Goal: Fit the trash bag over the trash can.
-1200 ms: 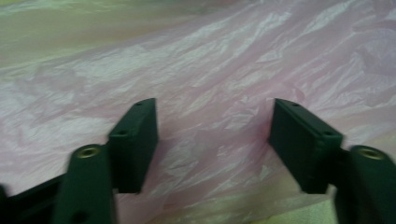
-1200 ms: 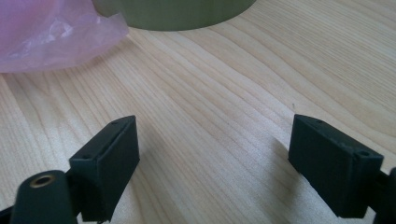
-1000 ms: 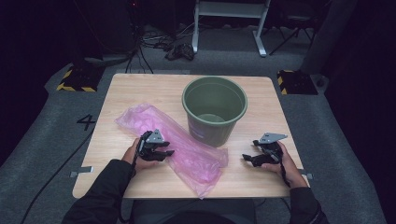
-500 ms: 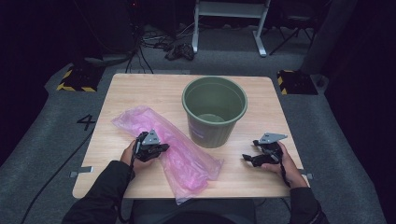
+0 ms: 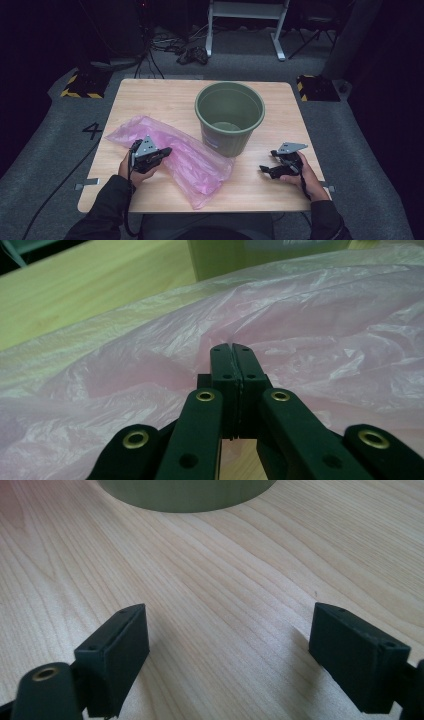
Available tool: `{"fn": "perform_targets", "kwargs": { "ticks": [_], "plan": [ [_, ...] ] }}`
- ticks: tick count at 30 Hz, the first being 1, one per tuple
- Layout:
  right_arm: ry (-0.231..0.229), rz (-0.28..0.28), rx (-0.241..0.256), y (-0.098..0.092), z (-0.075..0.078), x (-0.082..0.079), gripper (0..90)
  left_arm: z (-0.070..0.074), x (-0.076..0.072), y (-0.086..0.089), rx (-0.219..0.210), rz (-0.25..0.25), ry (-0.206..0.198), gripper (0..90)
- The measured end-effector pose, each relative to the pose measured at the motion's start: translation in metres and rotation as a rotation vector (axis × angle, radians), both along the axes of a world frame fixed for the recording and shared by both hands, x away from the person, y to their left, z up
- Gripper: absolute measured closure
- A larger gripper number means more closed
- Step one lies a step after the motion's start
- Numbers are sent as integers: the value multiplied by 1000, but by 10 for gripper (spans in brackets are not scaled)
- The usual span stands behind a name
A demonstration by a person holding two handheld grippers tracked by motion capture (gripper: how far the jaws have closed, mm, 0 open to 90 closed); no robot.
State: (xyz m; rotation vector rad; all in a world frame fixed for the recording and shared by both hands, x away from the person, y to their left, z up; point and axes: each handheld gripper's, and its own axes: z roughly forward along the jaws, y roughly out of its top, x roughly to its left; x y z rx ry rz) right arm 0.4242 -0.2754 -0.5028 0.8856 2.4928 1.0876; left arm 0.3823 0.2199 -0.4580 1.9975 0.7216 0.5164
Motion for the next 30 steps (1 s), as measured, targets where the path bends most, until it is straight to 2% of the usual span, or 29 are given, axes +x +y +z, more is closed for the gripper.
{"fn": "perform_targets", "kwargs": {
  "ticks": [4,8,13,30],
  "plan": [
    [1,3,0,0,0,0,160,10,-4,3,-33,2,-35,895],
    [1,8,0,0,0,1,159,15,-6,4,-40,7,-58,895],
    [3,10,1,0,0,2,155,23,-10,10,-78,8,-92,896],
    [4,13,-1,2,0,6,148,39,-19,20,-127,25,-154,896]
  ]
}}
